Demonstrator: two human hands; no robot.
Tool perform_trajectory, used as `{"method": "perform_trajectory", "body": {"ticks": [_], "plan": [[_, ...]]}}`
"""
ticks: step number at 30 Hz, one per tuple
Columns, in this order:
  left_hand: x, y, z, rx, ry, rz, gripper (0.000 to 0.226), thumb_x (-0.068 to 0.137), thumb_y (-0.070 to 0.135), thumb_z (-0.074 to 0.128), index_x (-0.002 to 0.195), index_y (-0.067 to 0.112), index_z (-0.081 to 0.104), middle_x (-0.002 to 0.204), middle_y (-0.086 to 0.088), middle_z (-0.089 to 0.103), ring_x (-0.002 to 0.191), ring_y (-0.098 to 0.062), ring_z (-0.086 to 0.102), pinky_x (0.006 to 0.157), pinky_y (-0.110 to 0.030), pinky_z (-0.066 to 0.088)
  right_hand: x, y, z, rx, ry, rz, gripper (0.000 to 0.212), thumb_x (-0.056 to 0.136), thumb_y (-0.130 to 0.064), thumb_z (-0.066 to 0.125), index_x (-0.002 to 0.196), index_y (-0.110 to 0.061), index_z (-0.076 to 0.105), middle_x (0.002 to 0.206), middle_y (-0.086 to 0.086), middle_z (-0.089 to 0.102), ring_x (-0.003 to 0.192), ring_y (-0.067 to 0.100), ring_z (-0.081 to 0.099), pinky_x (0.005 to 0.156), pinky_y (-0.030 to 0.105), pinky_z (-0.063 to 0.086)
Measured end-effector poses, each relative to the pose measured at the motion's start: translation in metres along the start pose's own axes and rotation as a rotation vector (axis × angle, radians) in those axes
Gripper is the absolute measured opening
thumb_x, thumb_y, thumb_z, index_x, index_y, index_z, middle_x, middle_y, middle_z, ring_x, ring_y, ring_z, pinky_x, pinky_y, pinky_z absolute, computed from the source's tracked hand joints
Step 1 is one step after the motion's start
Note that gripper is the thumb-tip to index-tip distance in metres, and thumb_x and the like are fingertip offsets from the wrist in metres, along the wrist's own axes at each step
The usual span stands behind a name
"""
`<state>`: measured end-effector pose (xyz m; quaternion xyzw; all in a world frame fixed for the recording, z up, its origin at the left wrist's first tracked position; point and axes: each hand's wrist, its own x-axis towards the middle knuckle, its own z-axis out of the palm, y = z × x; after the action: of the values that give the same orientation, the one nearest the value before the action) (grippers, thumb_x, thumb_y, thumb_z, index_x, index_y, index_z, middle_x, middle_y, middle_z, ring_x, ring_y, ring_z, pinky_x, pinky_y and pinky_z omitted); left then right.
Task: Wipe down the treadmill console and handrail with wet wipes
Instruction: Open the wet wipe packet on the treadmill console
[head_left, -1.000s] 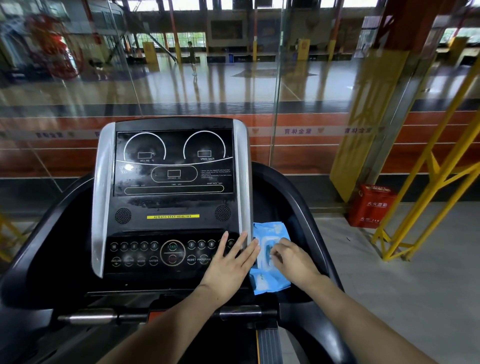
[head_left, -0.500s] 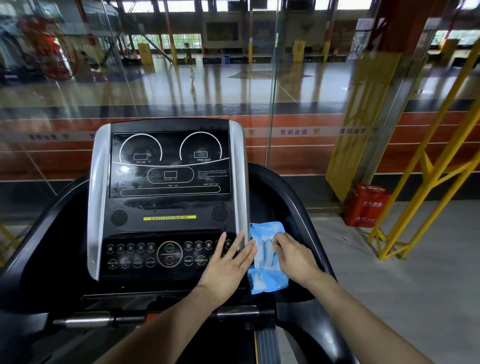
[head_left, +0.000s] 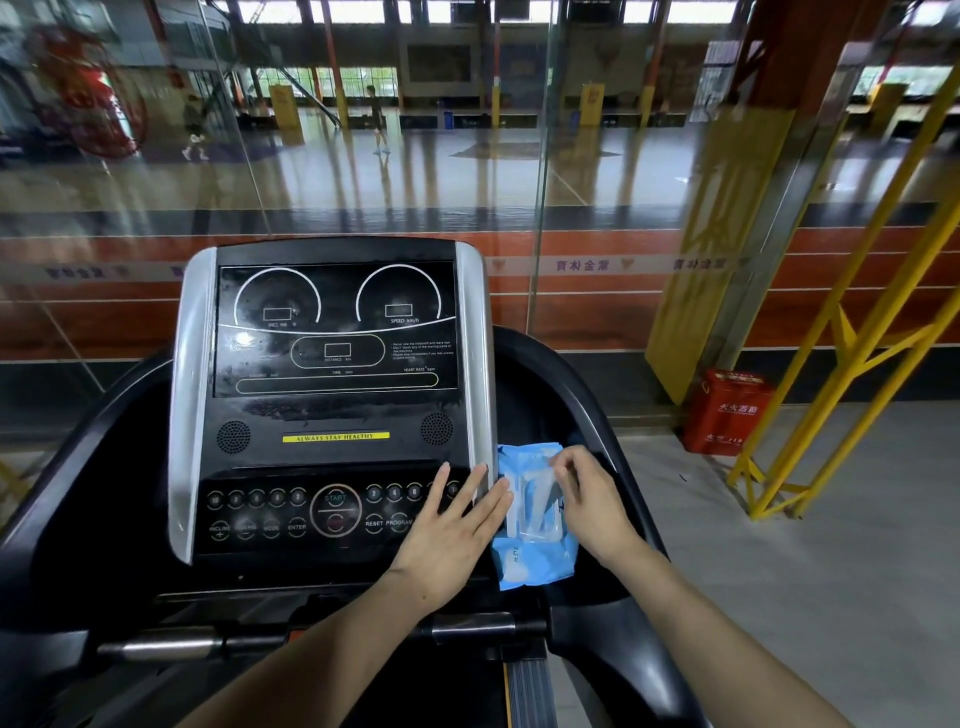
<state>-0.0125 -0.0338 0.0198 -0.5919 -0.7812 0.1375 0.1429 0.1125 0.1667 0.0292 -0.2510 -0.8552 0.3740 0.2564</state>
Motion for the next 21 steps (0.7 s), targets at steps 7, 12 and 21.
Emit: {"method": "perform_trajectory", "body": {"ticks": [7,12,21], "plan": [[0.000,0.000,0.003,-0.003,0.026,0.003,0.087,0.100,0.009,0.037,0.159,0.011,-0.027,0.169,-0.009,-0.031,0.151,-0.041,-0.036,0.118,-0.071,-0.017,0.002,-0.016,-0.020,0.439,0.062,0.051,0.015,0.112,-0.018,0.041,0.098,-0.017,0.046,0.105,0.006,0.075,0.103,0.027,0.070,0.089,0.037,0.053],[0.000,0.001,0.005,0.006,0.022,0.002,0.087,0.100,0.011,0.038,0.159,0.010,-0.027,0.169,-0.010,-0.031,0.151,-0.042,-0.035,0.118,-0.072,-0.018,0.004,-0.028,-0.034,0.568,0.098,0.015,0.013,0.113,-0.019,0.039,0.101,-0.018,0.045,0.083,0.006,0.058,0.079,0.024,0.063,0.086,0.048,0.057],[0.002,0.003,0.010,0.008,0.029,-0.010,0.090,0.101,0.016,0.044,0.160,0.010,-0.024,0.170,-0.011,-0.029,0.151,-0.042,-0.035,0.118,-0.072,-0.016,-0.015,-0.006,-0.013,-0.585,-0.403,-0.023,0.047,0.084,-0.069,0.065,0.114,-0.040,0.044,0.106,-0.013,0.065,0.081,0.014,0.059,0.074,0.034,0.042]]}}
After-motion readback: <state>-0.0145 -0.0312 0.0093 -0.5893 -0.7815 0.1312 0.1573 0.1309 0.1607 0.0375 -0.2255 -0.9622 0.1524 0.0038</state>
